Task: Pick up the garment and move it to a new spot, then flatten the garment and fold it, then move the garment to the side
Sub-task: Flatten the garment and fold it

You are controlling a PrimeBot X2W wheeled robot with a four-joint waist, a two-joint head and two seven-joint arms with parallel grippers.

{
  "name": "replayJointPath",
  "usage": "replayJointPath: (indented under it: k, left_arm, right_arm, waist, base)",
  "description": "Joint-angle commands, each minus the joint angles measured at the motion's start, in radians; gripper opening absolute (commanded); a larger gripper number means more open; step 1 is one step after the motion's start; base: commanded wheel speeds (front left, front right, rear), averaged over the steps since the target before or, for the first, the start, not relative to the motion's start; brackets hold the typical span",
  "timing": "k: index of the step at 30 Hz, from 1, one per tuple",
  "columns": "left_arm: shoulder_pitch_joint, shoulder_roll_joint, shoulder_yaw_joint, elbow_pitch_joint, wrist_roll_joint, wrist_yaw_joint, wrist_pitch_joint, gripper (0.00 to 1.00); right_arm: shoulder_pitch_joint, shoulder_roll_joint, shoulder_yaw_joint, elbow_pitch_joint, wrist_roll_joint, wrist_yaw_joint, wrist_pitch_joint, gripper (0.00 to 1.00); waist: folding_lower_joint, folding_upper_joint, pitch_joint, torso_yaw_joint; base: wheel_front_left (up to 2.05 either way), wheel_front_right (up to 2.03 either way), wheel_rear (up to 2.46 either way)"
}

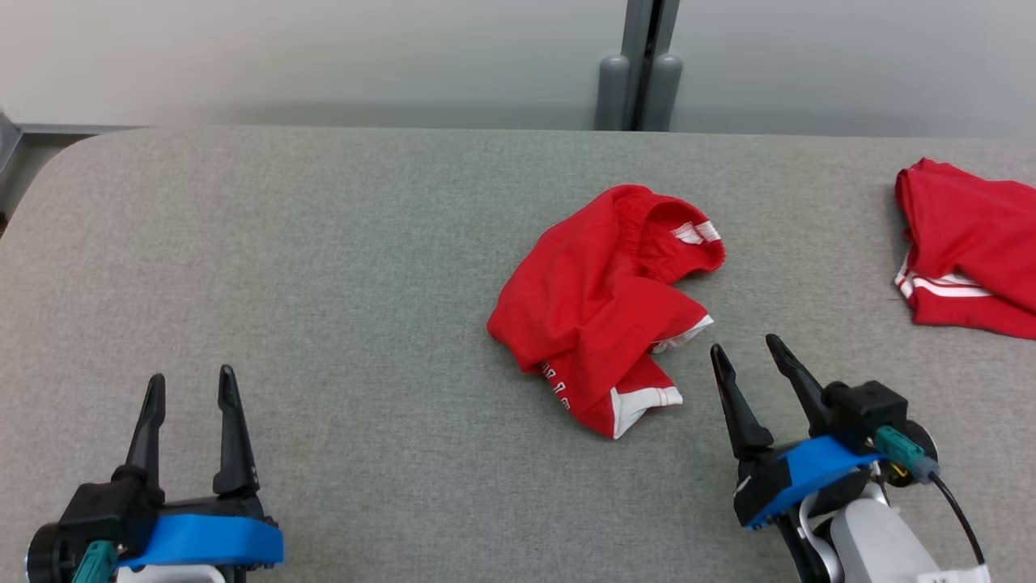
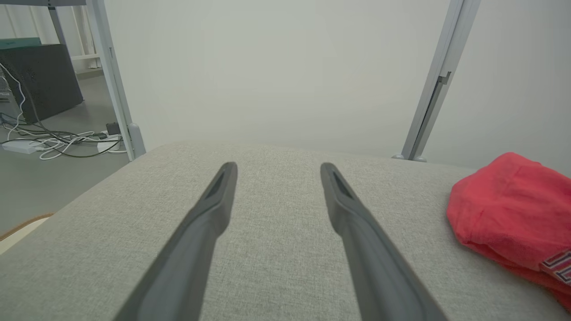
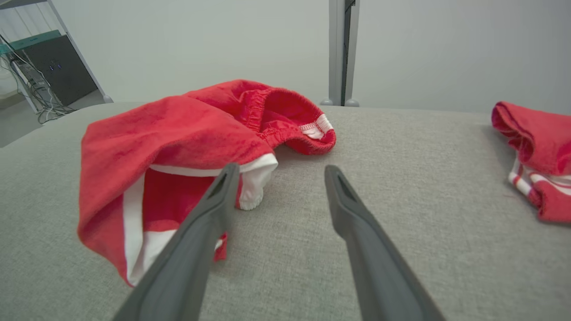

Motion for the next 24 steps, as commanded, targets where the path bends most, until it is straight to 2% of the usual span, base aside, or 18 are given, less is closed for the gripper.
replayJointPath:
  k: [1, 10, 15, 16, 17, 20, 24]
  left_arm:
    - [-0.020, 0.000, -0.008, 0.001, 0.006, -0.002, -0.004, 1.00]
    - [-0.064, -0.008, -0.027, 0.007, 0.003, -0.006, -0.004, 1.00]
    - [-0.082, -0.012, -0.034, 0.005, -0.001, -0.008, -0.004, 1.00]
    - [-0.087, -0.013, -0.034, 0.007, -0.003, -0.008, -0.004, 1.00]
    - [-0.091, -0.014, -0.035, 0.009, -0.003, -0.008, -0.004, 1.00]
    - [-0.091, -0.015, -0.034, 0.013, -0.003, -0.009, -0.004, 1.00]
    - [-0.078, -0.018, -0.025, 0.011, -0.007, -0.008, -0.004, 1.00]
  right_arm:
    - [-0.034, -0.012, 0.009, 0.026, 0.002, 0.000, -0.001, 1.00]
    - [-0.198, -0.046, 0.099, 0.248, 0.006, 0.000, -0.009, 1.00]
    - [-0.291, -0.044, 0.130, 0.362, 0.011, 0.000, -0.015, 1.00]
    - [-0.302, -0.042, 0.137, 0.385, 0.015, 0.000, -0.015, 0.69]
    - [-0.315, -0.040, 0.143, 0.406, 0.018, 0.000, -0.016, 0.00]
    - [-0.346, -0.053, 0.132, 0.424, 0.029, 0.000, -0.018, 0.00]
    - [-0.310, -0.085, 0.088, 0.373, 0.028, 0.000, -0.018, 0.00]
  waist:
    - [0.0000, 0.0000, 0.014, 0.015]
    - [0.0000, 0.0000, 0.073, 0.069]
    - [0.0000, 0.0000, 0.099, 0.088]
    - [0.0000, 0.0000, 0.102, 0.090]
    - [0.0000, 0.0000, 0.103, 0.091]
    - [0.0000, 0.0000, 0.102, 0.090]
    - [0.0000, 0.0000, 0.083, 0.073]
  base:
    - [0.00, 0.00, 0.00]
    - [0.00, 0.00, 0.00]
    - [0.00, 0.00, 0.00]
    - [0.00, 0.00, 0.00]
    - [0.00, 0.00, 0.00]
    - [0.00, 0.00, 0.00]
    - [0.00, 0.00, 0.00]
